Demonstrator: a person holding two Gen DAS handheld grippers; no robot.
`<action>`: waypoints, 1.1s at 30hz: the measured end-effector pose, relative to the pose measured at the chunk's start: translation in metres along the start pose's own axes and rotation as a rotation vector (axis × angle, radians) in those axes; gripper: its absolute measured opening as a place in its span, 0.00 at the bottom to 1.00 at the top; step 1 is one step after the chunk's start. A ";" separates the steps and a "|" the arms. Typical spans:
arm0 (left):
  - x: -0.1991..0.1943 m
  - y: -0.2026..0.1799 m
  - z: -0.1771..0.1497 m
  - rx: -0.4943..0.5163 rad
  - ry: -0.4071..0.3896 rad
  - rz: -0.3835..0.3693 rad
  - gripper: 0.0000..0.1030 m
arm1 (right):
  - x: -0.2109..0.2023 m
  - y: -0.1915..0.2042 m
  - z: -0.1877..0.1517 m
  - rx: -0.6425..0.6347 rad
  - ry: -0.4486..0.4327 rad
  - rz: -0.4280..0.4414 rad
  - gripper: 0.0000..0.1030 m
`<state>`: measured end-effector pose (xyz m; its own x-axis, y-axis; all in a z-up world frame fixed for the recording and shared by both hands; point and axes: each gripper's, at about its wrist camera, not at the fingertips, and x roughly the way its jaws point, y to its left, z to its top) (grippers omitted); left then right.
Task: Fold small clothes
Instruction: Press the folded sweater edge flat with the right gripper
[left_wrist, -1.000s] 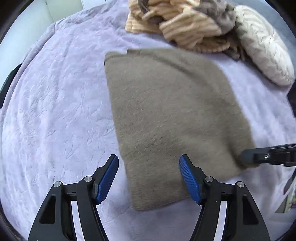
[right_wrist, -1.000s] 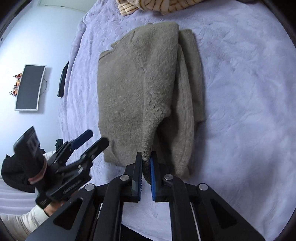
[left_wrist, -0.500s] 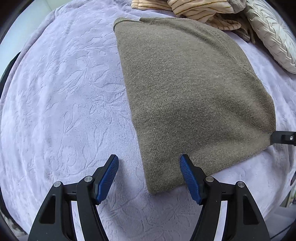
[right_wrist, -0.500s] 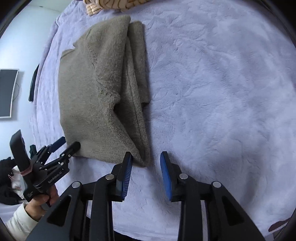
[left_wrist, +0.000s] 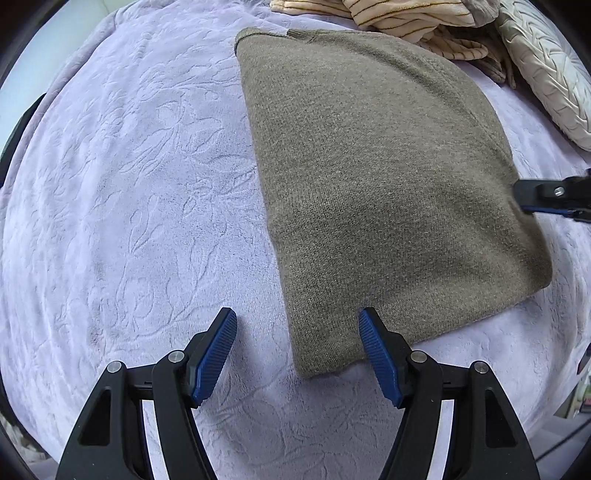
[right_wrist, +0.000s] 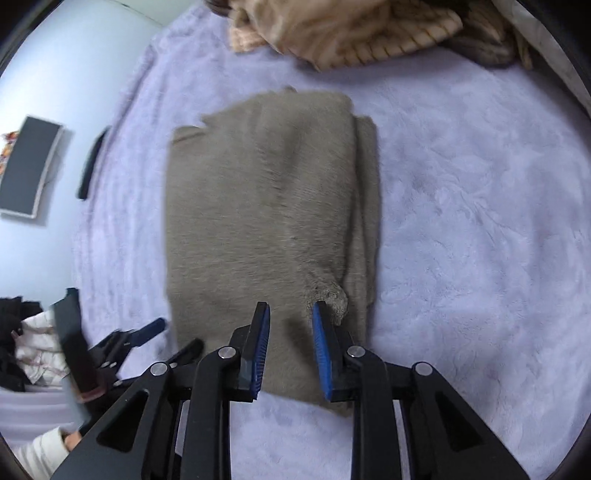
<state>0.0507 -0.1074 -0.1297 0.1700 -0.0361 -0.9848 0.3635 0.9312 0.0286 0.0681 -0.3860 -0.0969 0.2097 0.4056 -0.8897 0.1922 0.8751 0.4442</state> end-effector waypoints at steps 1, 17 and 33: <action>0.005 0.000 0.004 0.000 0.002 0.000 0.68 | 0.007 -0.005 0.002 0.023 0.012 -0.010 0.22; 0.006 -0.001 0.005 -0.006 0.009 -0.003 0.68 | 0.004 -0.044 -0.015 0.190 0.048 0.008 0.27; 0.014 0.005 0.009 -0.025 0.032 0.025 0.88 | -0.002 -0.056 -0.024 0.192 0.064 -0.002 0.49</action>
<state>0.0634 -0.1070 -0.1415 0.1493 -0.0020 -0.9888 0.3362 0.9405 0.0488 0.0339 -0.4295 -0.1221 0.1485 0.4252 -0.8928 0.3734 0.8119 0.4487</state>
